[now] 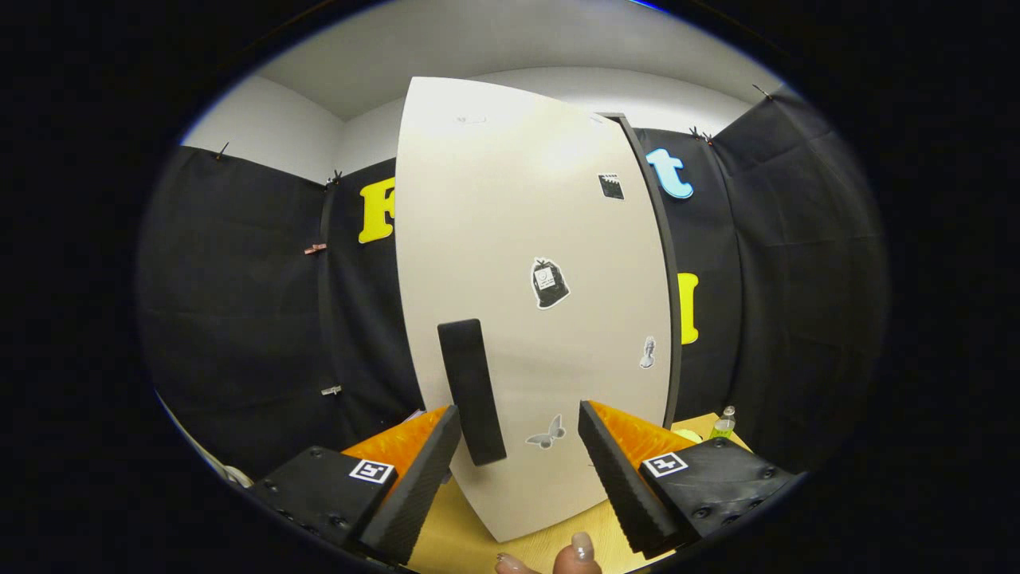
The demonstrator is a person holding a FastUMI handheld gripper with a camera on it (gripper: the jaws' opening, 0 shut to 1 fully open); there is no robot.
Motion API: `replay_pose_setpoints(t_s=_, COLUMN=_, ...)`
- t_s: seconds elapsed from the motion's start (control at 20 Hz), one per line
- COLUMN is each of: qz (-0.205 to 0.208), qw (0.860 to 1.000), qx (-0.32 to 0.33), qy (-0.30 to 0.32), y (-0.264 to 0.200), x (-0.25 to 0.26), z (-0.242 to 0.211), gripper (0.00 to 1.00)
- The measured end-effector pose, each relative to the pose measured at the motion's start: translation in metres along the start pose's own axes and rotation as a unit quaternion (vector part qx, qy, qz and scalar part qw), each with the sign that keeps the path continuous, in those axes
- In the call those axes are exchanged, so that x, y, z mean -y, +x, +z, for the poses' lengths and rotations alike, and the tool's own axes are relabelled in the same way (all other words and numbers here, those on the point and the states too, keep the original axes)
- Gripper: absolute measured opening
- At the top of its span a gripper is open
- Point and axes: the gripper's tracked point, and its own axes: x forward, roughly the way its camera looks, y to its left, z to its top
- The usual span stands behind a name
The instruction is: Open the shoe cabinet door, grab the shoes and put them into the shoe cabinet, then close the shoe cabinet door.
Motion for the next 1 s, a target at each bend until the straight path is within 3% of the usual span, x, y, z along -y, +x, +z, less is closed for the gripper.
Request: replay_pose_setpoints(t_s=1.0, qz=-0.022, qw=0.999, qx=0.019, qy=-0.046, y=-0.011, x=0.003, z=0.004, gripper=0.99)
